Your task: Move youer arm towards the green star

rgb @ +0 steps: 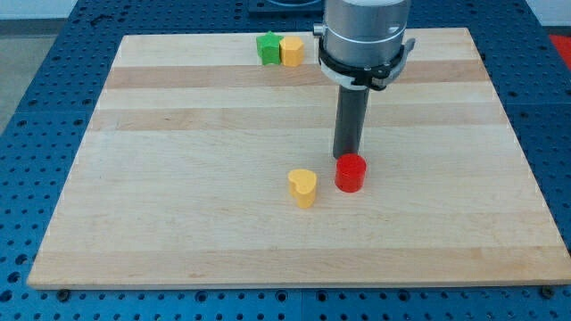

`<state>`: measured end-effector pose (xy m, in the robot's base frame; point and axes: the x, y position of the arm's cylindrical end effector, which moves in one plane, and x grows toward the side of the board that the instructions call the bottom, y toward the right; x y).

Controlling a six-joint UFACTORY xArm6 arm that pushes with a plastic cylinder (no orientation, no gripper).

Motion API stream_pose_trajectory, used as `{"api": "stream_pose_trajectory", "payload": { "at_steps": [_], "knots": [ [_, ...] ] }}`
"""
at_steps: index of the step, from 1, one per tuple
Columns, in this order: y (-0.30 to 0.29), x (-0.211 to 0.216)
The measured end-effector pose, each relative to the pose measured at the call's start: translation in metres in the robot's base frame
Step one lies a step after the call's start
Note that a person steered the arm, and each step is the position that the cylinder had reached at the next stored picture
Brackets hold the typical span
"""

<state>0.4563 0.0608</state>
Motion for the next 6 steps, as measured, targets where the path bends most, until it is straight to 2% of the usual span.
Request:
{"api": "stream_pose_trajectory", "payload": {
  "at_steps": [2,3,4,6],
  "knots": [
    [-0.022,-0.080],
    [-0.050,-0.086],
    [-0.114,-0.120],
    [-0.141,-0.225]
  ]
}}
